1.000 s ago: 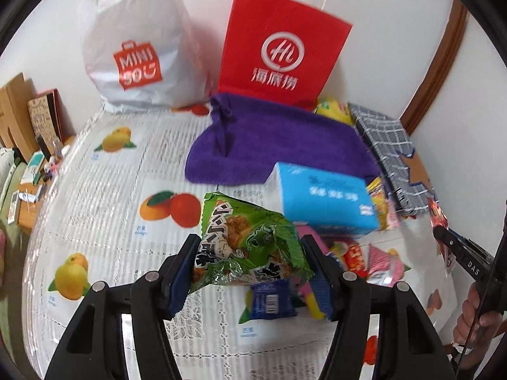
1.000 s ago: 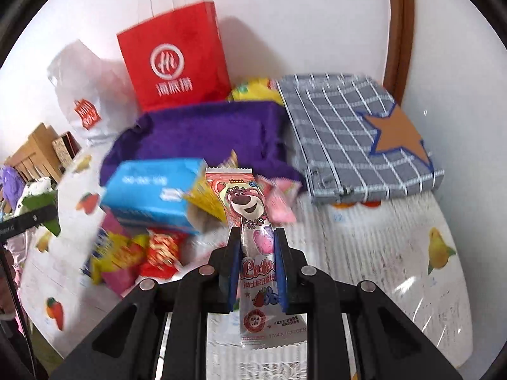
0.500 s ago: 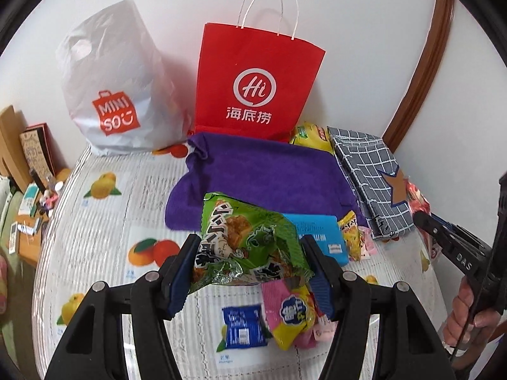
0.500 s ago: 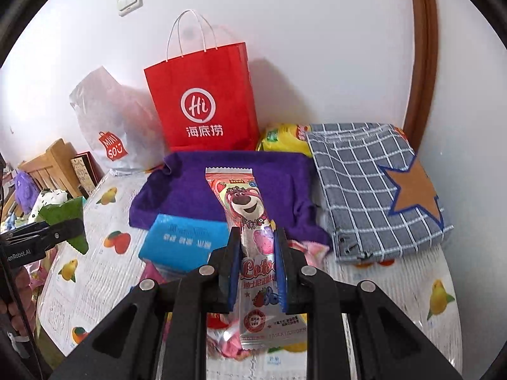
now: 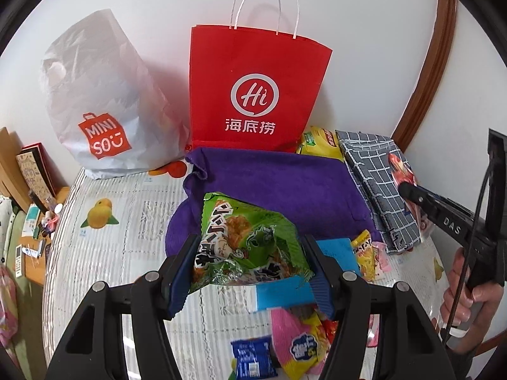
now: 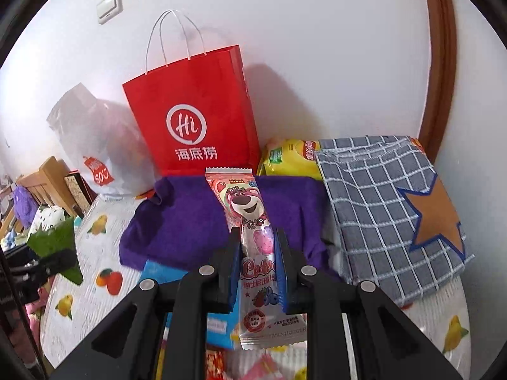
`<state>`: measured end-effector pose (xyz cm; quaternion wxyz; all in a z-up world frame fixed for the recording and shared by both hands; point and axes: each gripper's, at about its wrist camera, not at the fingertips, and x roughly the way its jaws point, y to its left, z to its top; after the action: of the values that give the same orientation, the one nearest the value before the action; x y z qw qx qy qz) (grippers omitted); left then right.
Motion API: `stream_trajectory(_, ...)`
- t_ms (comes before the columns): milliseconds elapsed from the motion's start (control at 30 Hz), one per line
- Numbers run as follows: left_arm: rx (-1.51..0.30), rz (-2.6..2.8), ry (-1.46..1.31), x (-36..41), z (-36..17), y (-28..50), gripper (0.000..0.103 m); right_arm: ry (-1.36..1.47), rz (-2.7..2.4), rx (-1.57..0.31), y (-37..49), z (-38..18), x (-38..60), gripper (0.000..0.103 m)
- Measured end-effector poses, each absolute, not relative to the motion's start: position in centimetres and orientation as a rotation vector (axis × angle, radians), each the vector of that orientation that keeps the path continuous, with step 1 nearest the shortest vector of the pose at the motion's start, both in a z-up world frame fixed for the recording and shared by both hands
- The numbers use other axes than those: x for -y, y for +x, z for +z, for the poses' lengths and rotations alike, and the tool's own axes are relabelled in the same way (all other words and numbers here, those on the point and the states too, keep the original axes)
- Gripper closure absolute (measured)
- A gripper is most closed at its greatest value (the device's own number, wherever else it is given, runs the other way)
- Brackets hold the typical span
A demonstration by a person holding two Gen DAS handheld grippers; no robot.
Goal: Organize snacks
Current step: 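Carry both snacks onto the purple towel and open the right tool to release the candy stick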
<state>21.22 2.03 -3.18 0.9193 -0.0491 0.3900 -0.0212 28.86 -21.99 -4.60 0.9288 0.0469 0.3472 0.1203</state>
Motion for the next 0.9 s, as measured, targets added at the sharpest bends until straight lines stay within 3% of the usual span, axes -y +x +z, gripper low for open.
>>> stream_trajectory(900, -0.827, -0.122, -0.132, -1.9, -6.7, 36.8, 0.041, 0.064, 0.246, -0.761, 41.5, -7.9, 21.0, 0.083)
